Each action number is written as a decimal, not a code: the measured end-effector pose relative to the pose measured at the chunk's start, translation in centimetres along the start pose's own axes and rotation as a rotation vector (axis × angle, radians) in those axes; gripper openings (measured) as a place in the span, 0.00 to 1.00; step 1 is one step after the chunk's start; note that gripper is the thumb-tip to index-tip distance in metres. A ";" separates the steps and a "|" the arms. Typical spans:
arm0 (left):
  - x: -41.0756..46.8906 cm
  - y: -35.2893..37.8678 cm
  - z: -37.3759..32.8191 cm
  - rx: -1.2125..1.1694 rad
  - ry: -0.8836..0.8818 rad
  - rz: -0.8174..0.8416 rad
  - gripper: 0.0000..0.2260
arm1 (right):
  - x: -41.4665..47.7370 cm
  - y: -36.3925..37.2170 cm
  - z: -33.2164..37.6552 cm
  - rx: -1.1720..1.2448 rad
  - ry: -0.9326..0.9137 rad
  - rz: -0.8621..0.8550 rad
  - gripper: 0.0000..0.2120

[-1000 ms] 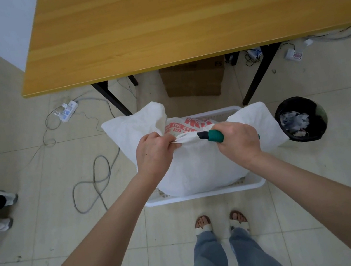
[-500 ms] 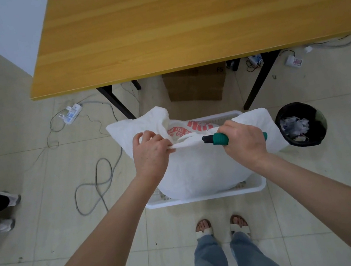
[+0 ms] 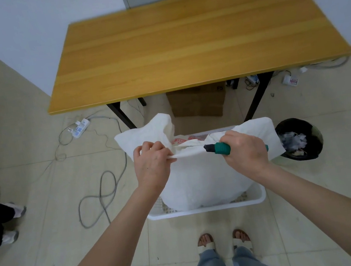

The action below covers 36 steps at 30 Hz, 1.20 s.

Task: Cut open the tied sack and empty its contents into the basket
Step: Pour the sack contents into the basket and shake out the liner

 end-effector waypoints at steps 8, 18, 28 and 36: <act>0.1 -1.7 0.2 -0.058 0.001 -0.082 0.08 | 0.3 -1.1 0.2 0.043 -0.026 -0.070 0.04; 0.5 -3.9 0.1 -0.047 0.046 -0.107 0.08 | 0.7 -2.8 0.7 0.061 -0.032 -0.099 0.08; 0.9 -6.7 0.4 -0.100 0.102 -0.212 0.06 | 1.2 -5.1 1.2 0.131 -0.093 -0.210 0.07; 1.3 -5.3 0.4 -0.105 0.135 -0.112 0.08 | 2.1 -3.9 0.4 0.057 -0.047 -0.064 0.15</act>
Point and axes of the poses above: each hand's wrist, its own x-axis towards the middle knuckle, its own y-axis out of the palm, z = x × y, the point moved 6 cm from there along x, towards the middle knuckle, and after that the axes turned 2 degrees about z, right-handed, at the moved point
